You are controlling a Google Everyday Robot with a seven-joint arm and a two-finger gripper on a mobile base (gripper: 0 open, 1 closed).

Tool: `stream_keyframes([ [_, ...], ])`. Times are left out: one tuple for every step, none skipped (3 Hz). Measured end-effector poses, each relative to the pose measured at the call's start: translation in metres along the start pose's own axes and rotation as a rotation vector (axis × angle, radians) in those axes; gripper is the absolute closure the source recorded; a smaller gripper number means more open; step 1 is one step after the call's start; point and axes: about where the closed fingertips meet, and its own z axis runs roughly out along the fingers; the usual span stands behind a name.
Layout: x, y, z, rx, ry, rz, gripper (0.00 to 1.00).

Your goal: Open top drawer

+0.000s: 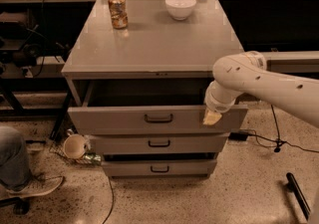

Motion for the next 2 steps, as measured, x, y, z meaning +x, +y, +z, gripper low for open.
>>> stream_keyframes([
  [0.0, 0.002, 0.0, -0.002, 0.001, 0.0, 1.0],
  [0.004, 0.019, 0.0, -0.018, 0.012, -0.004, 1.0],
])
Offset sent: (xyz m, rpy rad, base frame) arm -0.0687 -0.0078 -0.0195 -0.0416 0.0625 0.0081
